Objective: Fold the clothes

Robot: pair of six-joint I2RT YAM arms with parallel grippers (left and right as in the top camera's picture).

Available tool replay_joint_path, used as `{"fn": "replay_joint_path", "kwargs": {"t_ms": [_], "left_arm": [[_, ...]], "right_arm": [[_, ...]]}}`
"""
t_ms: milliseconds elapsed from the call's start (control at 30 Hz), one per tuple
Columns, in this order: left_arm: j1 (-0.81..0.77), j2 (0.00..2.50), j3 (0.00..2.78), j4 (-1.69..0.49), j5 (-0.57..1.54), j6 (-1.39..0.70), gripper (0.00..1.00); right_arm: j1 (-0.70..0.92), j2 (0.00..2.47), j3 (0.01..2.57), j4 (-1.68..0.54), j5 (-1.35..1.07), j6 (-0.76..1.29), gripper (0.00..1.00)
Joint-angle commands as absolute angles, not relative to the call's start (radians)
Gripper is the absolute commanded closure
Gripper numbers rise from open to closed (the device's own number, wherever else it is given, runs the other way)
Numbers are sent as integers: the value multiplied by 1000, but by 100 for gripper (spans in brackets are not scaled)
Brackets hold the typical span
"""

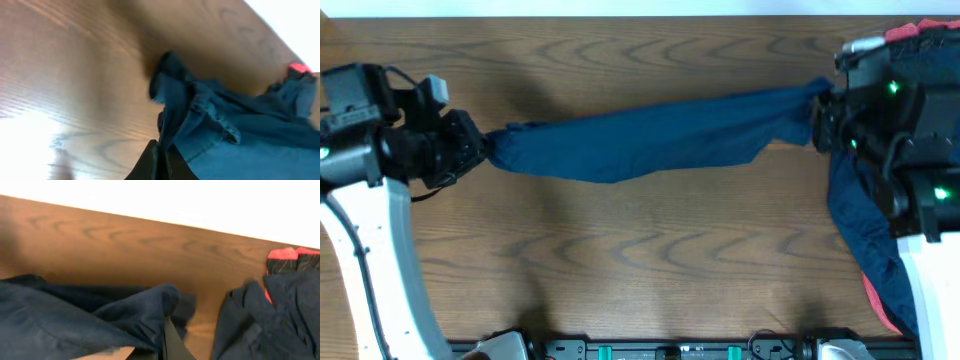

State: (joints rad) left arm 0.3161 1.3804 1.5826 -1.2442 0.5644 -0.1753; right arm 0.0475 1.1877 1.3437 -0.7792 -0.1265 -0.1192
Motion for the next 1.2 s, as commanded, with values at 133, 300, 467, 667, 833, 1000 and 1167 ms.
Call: {"fn": "replay_joint_path", "kwargs": {"t_ms": [133, 300, 467, 667, 833, 1000, 1167], "left_arm": [[327, 1303, 1597, -1241, 614, -184, 94], [326, 1303, 1584, -1237, 609, -182, 94], [302, 1336, 1531, -1202, 600, -180, 94], [216, 1409, 1444, -1083, 496, -180, 94], [120, 1489, 1344, -810, 494, -180, 94], [48, 1606, 1312, -665, 309, -189, 94], [39, 1680, 1312, -683, 277, -196, 94]], "right_arm": [[33, 1161, 1346, -863, -186, -226, 99], [33, 1231, 1346, -928, -184, -234, 99], [33, 1354, 1346, -982, -184, -242, 99], [12, 1578, 1346, -957, -185, -252, 99], [9, 1753, 1346, -728, -188, -153, 94], [9, 1848, 1346, -609, -204, -59, 16], [17, 1779, 1347, -758, -244, -59, 4]]}}
